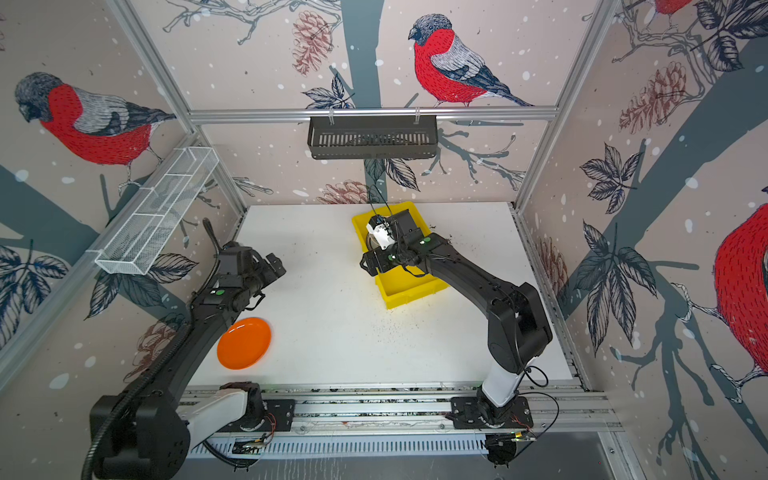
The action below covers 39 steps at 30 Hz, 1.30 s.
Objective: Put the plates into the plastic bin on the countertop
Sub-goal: 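Move the left gripper down to the orange plate's rim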
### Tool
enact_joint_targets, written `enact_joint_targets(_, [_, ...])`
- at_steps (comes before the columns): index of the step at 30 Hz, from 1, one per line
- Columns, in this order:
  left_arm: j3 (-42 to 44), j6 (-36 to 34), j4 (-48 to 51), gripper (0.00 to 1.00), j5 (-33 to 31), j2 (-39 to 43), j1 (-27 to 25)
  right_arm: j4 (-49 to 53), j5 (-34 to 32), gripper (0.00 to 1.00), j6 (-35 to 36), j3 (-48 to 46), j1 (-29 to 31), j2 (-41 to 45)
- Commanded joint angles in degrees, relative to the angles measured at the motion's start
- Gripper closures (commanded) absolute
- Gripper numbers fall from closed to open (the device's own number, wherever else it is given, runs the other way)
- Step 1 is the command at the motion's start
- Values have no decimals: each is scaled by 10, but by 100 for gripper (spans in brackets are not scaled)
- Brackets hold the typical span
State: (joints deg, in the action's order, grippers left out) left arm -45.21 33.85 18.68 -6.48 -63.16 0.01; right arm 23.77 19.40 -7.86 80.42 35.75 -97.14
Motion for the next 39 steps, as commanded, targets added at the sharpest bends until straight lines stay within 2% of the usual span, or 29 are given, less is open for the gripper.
enact_joint_targets(1, [4,-19,69,2,-13,9,35,-48,40,9,-10,-20,-10,14])
enact_joint_targets(6, [23,-22,101,2,-16,24,90,-58,48,9,-13,-33,-21,18])
enact_joint_targets(10, [39,-23,126,2,7,26,130,-67,63,9,-17,-43,-28,20])
enact_joint_targets(13, [44,-34,144,2,16,33,143,-75,84,8,-17,-49,-30,21])
enact_joint_targets(16, [54,-47,122,2,65,50,152,-82,110,8,-22,-51,-33,20])
enact_joint_targets(20, [52,-61,108,2,100,44,178,-80,110,8,-22,-50,-37,23])
enact_joint_targets(22, [41,-62,117,2,92,31,188,-80,109,8,-23,-51,-38,26])
enact_joint_targets(27, [-20,-104,138,3,126,-21,187,-93,108,8,-27,-57,-40,27])
enact_joint_targets(30, [-51,-124,172,6,147,-64,181,-91,106,8,-26,-59,-45,24])
enact_joint_targets(34, [-60,-104,198,6,107,-92,126,-92,105,8,-28,-62,-56,25])
enact_joint_targets(35, [-60,-96,202,3,78,-94,107,-93,106,8,-29,-64,-58,27])
enact_joint_targets(39, [-73,-70,228,2,-10,-100,49,-95,109,8,-30,-67,-60,27])
